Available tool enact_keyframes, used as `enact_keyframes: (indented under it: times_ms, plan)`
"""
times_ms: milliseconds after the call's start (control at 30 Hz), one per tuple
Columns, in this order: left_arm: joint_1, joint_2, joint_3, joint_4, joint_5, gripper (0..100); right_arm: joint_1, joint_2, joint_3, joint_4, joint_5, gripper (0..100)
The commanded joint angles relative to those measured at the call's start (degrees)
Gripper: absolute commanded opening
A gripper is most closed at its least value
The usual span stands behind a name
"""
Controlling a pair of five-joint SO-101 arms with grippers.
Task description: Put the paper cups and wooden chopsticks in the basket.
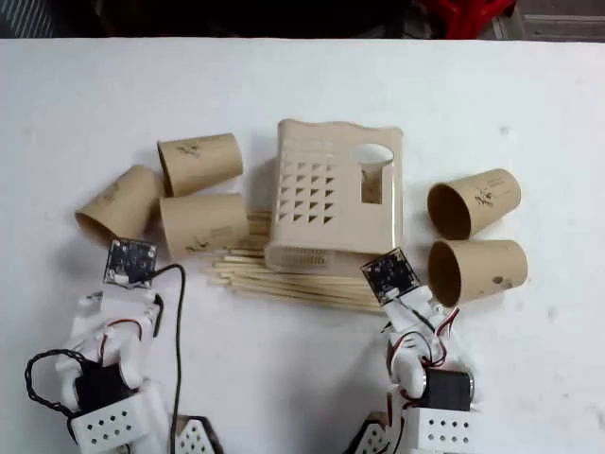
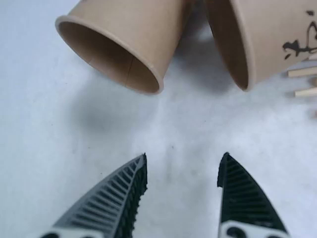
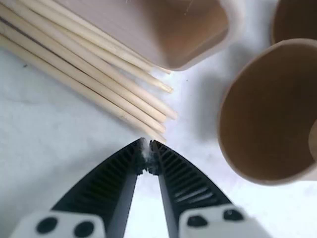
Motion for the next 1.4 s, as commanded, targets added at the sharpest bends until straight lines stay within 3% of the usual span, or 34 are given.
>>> enact_keyframes:
  times_ms: [0,933,1267,1367]
  plan:
    - [0.7,-0.3,-0.1,-1.4,0.7,24,-0.5,-0.6,0.4,0.2,0.0,2.1]
    - [0.7,-0.3,-0.1,-1.4,0.7,24,-0.1,-0.6,0.4,1.0,0.4,2.1]
    - [0.7,-0.3,-0.1,-1.4,0.7,24,2.6,-0.7,-2.4,-5.6,0.4,2.0]
    - [0.7,-0.3,-0.1,-1.4,0.7,24,6.3,-0.7,-7.6,-4.4,0.4,2.1]
